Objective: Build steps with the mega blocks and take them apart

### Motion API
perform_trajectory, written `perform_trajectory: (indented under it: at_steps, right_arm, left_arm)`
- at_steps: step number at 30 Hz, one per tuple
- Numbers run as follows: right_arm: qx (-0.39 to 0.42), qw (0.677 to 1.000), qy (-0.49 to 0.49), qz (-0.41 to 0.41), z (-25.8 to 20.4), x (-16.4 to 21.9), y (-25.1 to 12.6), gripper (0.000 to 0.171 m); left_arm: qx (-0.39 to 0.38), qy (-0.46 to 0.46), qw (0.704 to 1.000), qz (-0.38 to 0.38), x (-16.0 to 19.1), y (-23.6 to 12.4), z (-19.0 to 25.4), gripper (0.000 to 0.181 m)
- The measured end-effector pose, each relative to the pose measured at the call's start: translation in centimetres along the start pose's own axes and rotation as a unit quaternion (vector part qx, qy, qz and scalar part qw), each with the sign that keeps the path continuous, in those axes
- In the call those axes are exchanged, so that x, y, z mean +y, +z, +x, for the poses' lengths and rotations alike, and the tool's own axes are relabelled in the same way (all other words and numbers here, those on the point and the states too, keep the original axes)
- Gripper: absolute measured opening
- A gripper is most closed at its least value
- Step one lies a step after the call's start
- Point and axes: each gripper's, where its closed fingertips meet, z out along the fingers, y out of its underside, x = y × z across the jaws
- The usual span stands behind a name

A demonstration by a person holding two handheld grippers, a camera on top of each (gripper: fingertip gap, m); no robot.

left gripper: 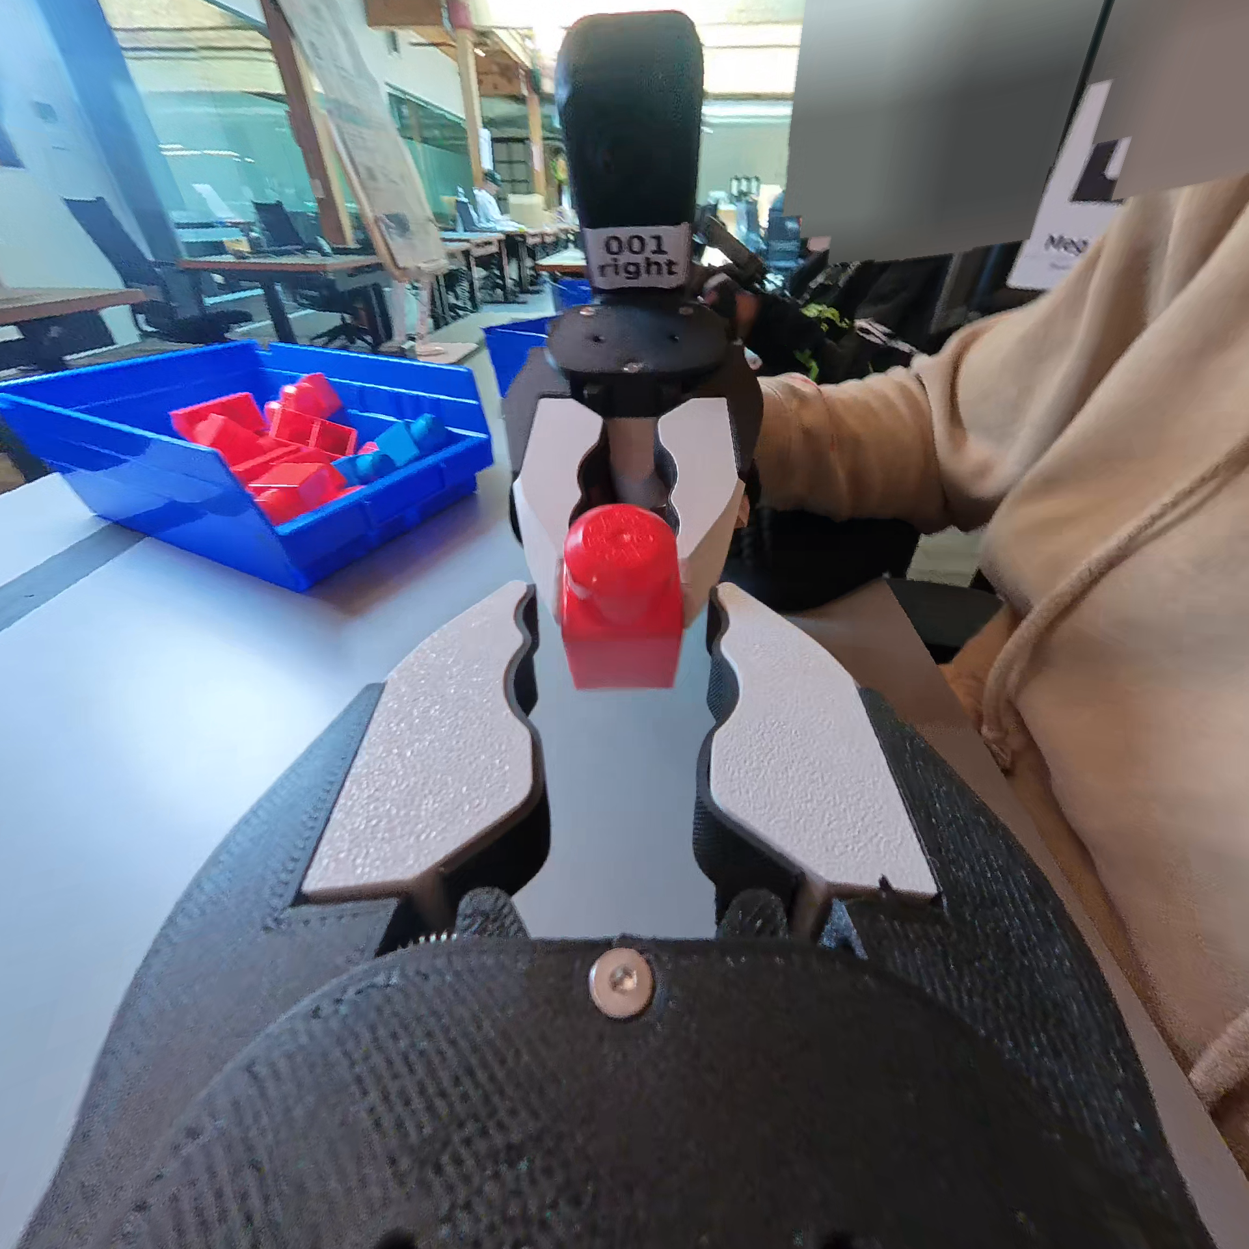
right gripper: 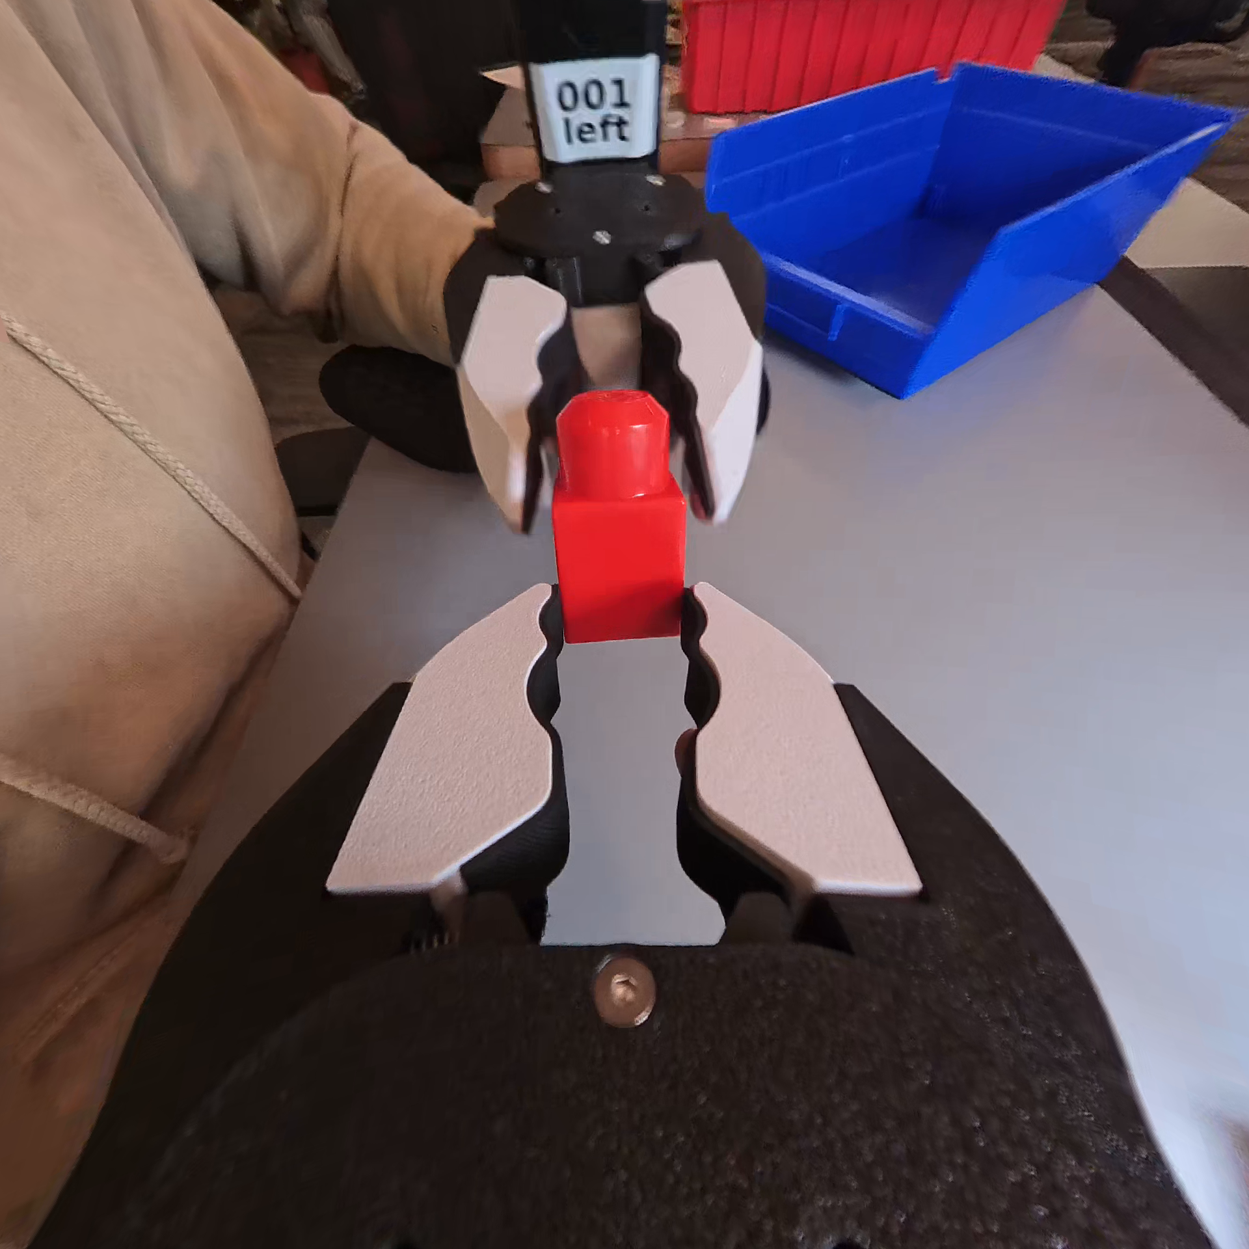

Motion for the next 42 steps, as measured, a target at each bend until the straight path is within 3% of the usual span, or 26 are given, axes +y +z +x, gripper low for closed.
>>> perform_trajectory:
  at_steps: [3,5,7,10,12,18,20,26,30,35,38,39,41,42]
  right_arm:
    - [0.121,0.992,-0.008,-0.014,4.9,-0.1,-4.6,0.034]
    - [0.257,0.966,0.013,-0.025,10.0,0.1,-10.4,0.034]
    - [0.413,0.906,0.051,-0.072,15.2,2.2,-17.7,0.034]
    - [0.523,0.825,0.126,-0.171,18.9,7.4,-24.5,0.034]
    - [0.542,0.800,0.168,-0.197,20.0,9.5,-25.5,0.034]
    - [0.541,0.785,0.179,-0.243,21.6,12.3,-23.7,0.034]
    - [0.550,0.778,0.170,-0.250,21.7,12.6,-24.0,0.042]
    - [0.545,0.817,0.100,-0.160,19.5,7.6,-24.2,0.048]
    - [0.518,0.847,0.068,-0.101,16.2,5.3,-23.7,0.048]
    - [0.443,0.893,0.064,-0.053,11.6,6.4,-21.1,0.048]
    - [0.384,0.918,0.101,-0.014,10.1,7.4,-19.0,0.042]
    - [0.378,0.920,0.106,-0.006,10.1,7.6,-18.6,0.040]
    - [0.371,0.922,0.111,-0.003,10.3,7.6,-18.0,0.039]
    - [0.367,0.924,0.107,-0.006,10.3,7.5,-17.8,0.039]
  left_arm:
    - [-0.044,-0.027,0.998,0.026,-1.2,-1.3,-2.4,0.052]
    - [-0.059,-0.041,0.997,0.035,-1.4,-1.9,-3.3,0.046]
    - [-0.069,-0.045,0.996,0.031,-1.2,-2.0,-3.7,0.044]
    - [-0.065,-0.026,0.997,0.014,-0.6,-1.6,-3.3,0.044]
    - [-0.064,-0.015,0.998,0.001,-0.1,-1.3,-3.2,0.044]
    - [-0.087,0.003,0.996,-0.011,0.0,-1.8,-3.9,0.044]
    - [-0.104,0.003,0.995,-0.014,-0.1,-2.2,-4.7,0.044]
    - [-0.194,0.047,0.978,-0.066,-1.3,-6.1,-8.5,0.049]
    - [-0.322,0.066,0.923,-0.200,-0.1,-13.9,-12.6,0.043]
    - [-0.393,-0.038,0.814,-0.426,8.8,-23.4,-13.5,0.056]
    - [-0.421,0.006,0.725,-0.545,12.5,-27.0,-14.1,0.060]
    - [-0.436,0.034,0.696,-0.569,12.8,-27.9,-14.7,0.047]
    - [-0.443,0.078,0.670,-0.591,12.8,-28.3,-15.7,0.031]
    - [-0.437,0.083,0.671,-0.593,12.8,-28.0,-15.8,0.031]
